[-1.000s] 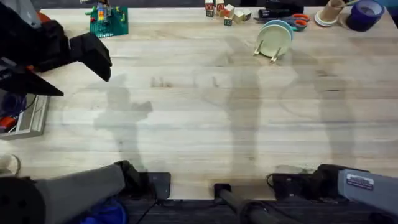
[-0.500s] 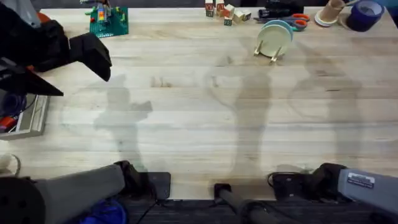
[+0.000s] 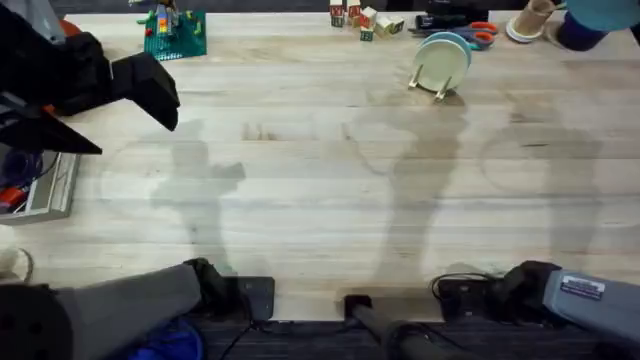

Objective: Pick up the plates from the table one by one and place each into a slot on the dish rack.

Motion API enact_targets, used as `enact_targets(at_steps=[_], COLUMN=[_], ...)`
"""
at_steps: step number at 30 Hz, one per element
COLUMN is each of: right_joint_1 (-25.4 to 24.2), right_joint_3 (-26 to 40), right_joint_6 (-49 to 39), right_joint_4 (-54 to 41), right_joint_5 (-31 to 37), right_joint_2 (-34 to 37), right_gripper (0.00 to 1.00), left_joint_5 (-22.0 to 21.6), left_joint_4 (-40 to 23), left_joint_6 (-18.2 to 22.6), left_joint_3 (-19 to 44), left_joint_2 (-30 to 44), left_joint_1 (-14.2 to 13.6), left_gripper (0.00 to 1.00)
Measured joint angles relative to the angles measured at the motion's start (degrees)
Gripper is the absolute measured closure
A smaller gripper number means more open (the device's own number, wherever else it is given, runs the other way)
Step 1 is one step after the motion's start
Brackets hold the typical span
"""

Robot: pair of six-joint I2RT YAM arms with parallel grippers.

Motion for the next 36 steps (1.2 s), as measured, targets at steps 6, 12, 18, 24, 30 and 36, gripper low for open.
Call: enact_targets(at_steps=[6,12,18,24,30,36], right_joint_1=[-0.4,-0.5,-0.5,-0.5,-0.5,-0.5], right_joint_3=[0.0,0.0,0.1,0.1,4.3,9.4], right_joint_6=[0.0,0.9,3.4,6.1,7.0,7.3], right_joint_4=[0.8,3.7,10.1,15.3,16.9,17.1], right_joint_5=[0.0,0.6,2.3,2.6,-4.1,-9.8], right_joint_2=[0.0,0.0,2.4,7.0,13.6,20.2], right_gripper=[0.971,0.971,0.971,0.972,0.972,0.972], left_joint_5=[0.0,0.0,0.0,0.0,0.0,0.0], left_joint_4=[0.0,0.0,0.0,0.0,0.0,0.0], left_joint_6=[0.0,0.0,0.0,0.0,0.0,0.0], left_joint_3=[0.0,0.0,0.0,0.0,0.0,0.0], left_joint_2=[0.0,0.0,0.0,0.0,0.0,0.0], left_joint_1=[0.0,0.0,0.0,0.0,0.0,0.0], left_gripper=[0.006,0.006,0.007,0.006,0.006,0.006])
